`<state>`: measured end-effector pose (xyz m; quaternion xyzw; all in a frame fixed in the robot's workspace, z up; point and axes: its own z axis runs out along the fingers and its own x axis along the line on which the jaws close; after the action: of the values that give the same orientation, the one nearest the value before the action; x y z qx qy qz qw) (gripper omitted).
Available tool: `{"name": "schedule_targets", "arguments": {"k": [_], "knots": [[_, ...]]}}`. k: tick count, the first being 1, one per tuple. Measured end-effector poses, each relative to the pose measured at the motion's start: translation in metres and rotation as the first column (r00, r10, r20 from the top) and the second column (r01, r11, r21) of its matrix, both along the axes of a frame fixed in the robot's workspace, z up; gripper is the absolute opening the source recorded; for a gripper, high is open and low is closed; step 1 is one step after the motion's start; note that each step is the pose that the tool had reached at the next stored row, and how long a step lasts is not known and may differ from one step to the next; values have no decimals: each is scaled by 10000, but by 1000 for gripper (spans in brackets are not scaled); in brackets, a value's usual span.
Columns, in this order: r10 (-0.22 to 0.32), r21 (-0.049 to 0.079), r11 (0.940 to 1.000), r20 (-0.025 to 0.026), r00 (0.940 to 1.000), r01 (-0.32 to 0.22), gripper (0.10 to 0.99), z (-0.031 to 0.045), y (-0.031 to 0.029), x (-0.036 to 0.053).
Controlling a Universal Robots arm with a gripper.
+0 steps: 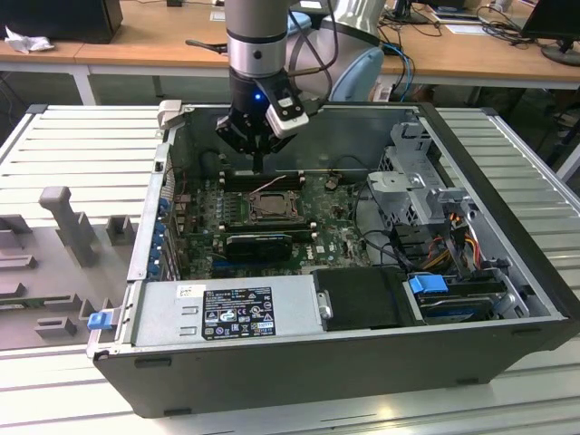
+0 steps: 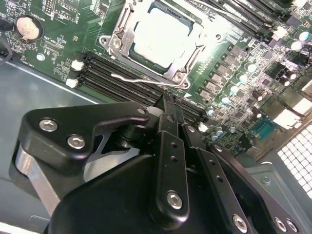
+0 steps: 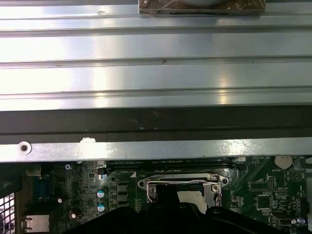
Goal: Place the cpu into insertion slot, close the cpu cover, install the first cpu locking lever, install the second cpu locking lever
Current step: 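Install the first cpu locking lever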
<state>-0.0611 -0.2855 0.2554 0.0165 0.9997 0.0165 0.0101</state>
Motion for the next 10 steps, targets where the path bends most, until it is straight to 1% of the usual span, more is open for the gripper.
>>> {"name": "schedule_targets", "arguments": {"k": [1,3,4,5,7,10], "knots": [[-1,32,10000,0,10000,1,106,-4,0,3],[0,153,9999,0,10000,0,106,-16,1,10],[7,174,9998,2,10000,-7,106,-26,1,12],[28,173,9998,0,10000,-28,106,-36,0,15],[334,172,9993,8,9994,-334,106,-81,1,27],[441,172,9989,7,9990,-441,106,-131,24,76]]}}
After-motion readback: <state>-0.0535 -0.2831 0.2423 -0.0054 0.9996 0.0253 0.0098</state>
